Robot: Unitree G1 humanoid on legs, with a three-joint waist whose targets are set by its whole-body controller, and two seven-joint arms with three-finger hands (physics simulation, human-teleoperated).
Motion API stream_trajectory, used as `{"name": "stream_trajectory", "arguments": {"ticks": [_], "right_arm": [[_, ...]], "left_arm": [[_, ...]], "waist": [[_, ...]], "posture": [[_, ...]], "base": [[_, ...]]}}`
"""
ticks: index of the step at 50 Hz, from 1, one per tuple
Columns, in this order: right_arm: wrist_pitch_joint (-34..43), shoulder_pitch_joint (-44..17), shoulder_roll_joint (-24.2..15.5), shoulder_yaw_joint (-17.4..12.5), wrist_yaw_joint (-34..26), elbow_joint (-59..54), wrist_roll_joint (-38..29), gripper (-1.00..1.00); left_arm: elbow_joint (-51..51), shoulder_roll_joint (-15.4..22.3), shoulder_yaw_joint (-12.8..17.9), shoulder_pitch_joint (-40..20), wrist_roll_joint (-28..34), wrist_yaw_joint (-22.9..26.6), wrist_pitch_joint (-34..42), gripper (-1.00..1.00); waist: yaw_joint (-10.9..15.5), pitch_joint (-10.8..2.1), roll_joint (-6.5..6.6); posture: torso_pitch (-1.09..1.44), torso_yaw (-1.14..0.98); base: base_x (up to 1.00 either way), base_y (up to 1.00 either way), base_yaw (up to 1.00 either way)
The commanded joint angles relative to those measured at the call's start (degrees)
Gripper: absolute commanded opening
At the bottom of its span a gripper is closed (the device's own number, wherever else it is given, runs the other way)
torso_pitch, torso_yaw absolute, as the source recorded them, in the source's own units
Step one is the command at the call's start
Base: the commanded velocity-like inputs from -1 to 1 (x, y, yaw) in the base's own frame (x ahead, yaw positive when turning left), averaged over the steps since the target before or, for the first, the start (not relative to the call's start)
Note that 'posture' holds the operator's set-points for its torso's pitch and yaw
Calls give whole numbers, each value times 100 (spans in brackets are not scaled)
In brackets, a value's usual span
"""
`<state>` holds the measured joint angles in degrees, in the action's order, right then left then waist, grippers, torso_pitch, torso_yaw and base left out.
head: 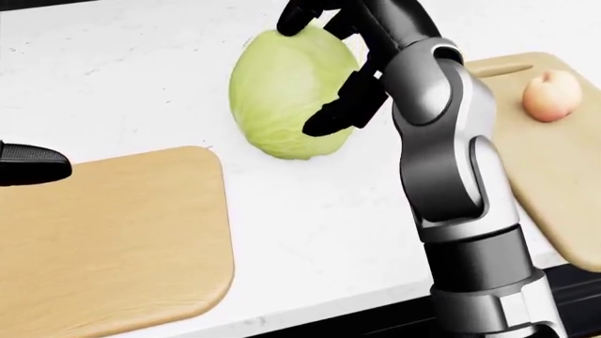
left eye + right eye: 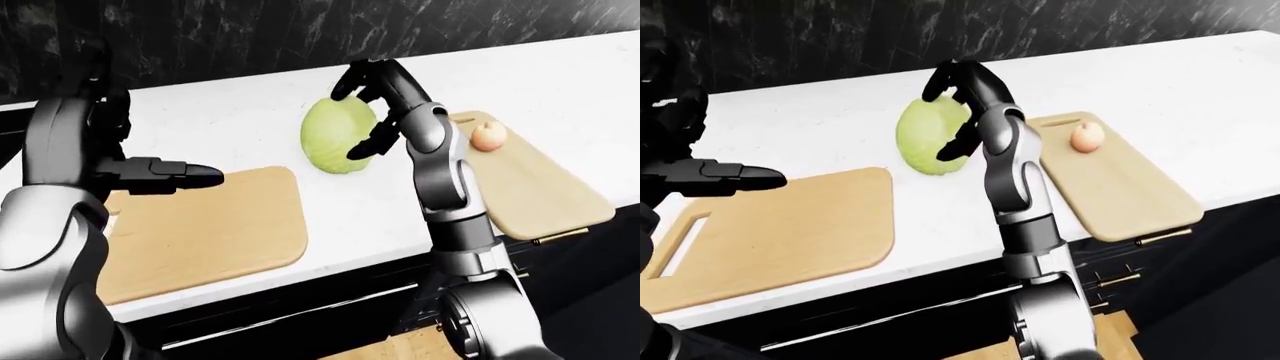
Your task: Place the apricot and the cabbage on separate cutting boards.
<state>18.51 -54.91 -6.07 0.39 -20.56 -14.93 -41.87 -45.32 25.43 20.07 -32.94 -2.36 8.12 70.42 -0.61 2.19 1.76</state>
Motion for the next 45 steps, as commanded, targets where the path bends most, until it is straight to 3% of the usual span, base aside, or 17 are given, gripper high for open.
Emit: {"name": "stream_trajectory", "arguments": {"ticks": [1, 7, 29, 39, 45], "right_arm": [[-7, -141, -2, 55, -169, 123, 43, -62], [36, -163, -23, 43, -200, 228, 47, -100], [559, -222, -133, -68, -259, 887, 227, -100], [1095, -338, -187, -214, 73, 1159, 734, -100], [1675, -337, -63, -330, 473, 1496, 1430, -100]], "left_arm": [[-103, 80, 62, -142, 35, -32, -150, 100], [-89, 68, 54, -114, 47, -45, -175, 100], [-144, 55, 67, -51, 73, -22, -155, 100], [-40, 10, -12, -69, 130, -44, -235, 100], [5, 33, -44, -118, 157, -14, -231, 100]], "waist": [[4, -126, 21], [4, -118, 20], [19, -75, 10], [34, -81, 1], [40, -84, -2]], "posture": [[0, 0], [0, 0], [0, 0], [0, 0], [0, 0]], "base": [[0, 0, 0], [0, 0, 0], [0, 0, 0], [0, 0, 0], [0, 0, 0]]}}
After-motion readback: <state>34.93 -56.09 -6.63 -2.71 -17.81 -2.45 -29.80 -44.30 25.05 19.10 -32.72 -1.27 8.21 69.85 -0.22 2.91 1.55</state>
